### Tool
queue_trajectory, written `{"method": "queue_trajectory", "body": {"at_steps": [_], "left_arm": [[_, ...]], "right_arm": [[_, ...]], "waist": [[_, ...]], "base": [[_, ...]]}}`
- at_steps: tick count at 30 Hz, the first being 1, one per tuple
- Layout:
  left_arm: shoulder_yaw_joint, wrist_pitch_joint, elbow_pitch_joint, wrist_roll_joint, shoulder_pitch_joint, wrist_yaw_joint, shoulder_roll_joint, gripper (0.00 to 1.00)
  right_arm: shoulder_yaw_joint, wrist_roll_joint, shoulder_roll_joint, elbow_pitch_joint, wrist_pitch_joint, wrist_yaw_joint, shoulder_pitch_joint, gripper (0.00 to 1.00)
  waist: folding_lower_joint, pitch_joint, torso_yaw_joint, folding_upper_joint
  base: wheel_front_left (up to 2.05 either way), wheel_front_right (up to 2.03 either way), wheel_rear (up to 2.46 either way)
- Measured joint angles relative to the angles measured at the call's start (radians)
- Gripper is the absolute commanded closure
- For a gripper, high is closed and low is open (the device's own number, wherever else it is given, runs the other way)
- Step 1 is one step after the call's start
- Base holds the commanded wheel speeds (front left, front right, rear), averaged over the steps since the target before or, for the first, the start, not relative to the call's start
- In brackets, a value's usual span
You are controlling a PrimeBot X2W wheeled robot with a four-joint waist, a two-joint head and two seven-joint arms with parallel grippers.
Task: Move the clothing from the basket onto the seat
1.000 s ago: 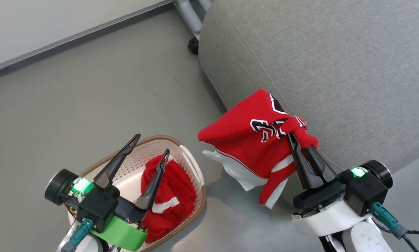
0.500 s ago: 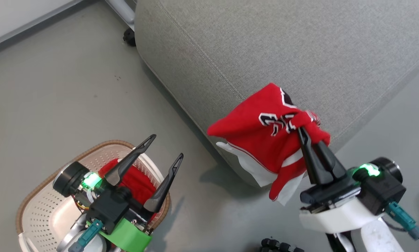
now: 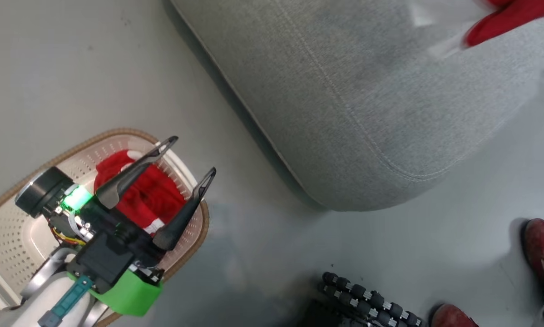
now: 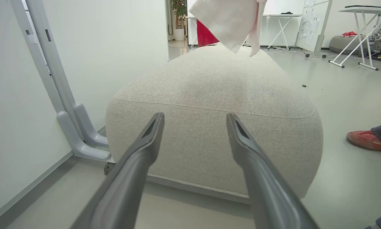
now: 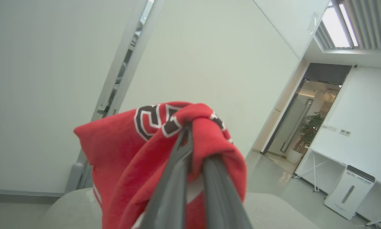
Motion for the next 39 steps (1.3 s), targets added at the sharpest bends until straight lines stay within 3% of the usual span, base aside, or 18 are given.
{"method": "queue_trajectory", "body": {"at_steps": [7,14,15,16,17,18,23,27,34,39], "left_arm": [[0.027,0.0,-0.04,0.002,-0.036,0.0,0.024,0.0],[0.025,0.0,-0.043,0.015,-0.062,0.0,0.016,0.0],[0.029,0.0,-0.038,0.015,-0.063,0.0,0.009,0.0],[0.034,0.0,-0.03,0.015,-0.064,0.0,0.003,0.0],[0.039,0.0,-0.022,0.016,-0.064,0.0,-0.004,0.0],[0.047,0.0,-0.015,0.016,-0.064,0.0,-0.012,0.0],[0.056,0.0,0.022,0.02,-0.067,0.0,-0.081,0.0],[0.074,0.0,0.083,0.007,-0.07,0.0,-0.176,0.0],[0.172,0.0,0.222,-0.049,-0.022,0.0,-0.355,0.0],[0.257,0.0,0.313,-0.072,0.031,0.0,-0.451,0.0]], "right_arm": [[-0.162,-0.014,-0.066,0.154,-0.001,0.0,-0.105,1.0],[-0.221,-0.034,-0.047,0.375,-0.001,0.0,-0.148,1.0],[-0.23,-0.062,-0.039,0.386,-0.001,0.0,-0.148,0.91],[-0.236,-0.079,-0.027,0.389,-0.001,0.0,-0.148,0.67],[-0.25,-0.094,-0.003,0.393,-0.001,0.0,-0.148,0.37],[-0.262,-0.108,0.019,0.395,-0.001,0.0,-0.147,0.0],[-0.293,-0.129,0.069,0.355,-0.001,0.0,-0.076,0.0],[-0.293,-0.122,0.08,0.324,-0.001,0.0,0.038,0.0],[-0.163,-0.048,0.084,0.325,-0.001,0.0,0.236,0.0],[-0.057,-0.026,0.084,0.315,-0.001,0.0,0.345,0.0]], "waist": [[0.0001,0.139,0.072,0.0],[0.0001,0.237,0.157,0.0],[0.0001,0.246,0.17,0.0],[0.0001,0.253,0.18,0.0],[0.0001,0.259,0.192,0.0],[0.0002,0.263,0.203,0.0],[0.0001,0.243,0.24,0.0],[0.0001,0.19,0.264,0.0],[0.0,0.049,0.318,0.0],[0.0,-0.061,0.373,0.0]], "base": [[0.0,0.0,0.0],[0.0,0.0,0.0],[0.0,0.0,0.0],[0.0,0.0,0.0],[0.0,0.0,0.0],[0.0,0.0,0.0],[0.0,0.0,0.0],[0.0,0.0,0.0],[0.0,0.0,0.0],[0.0,0.0,0.0]]}}
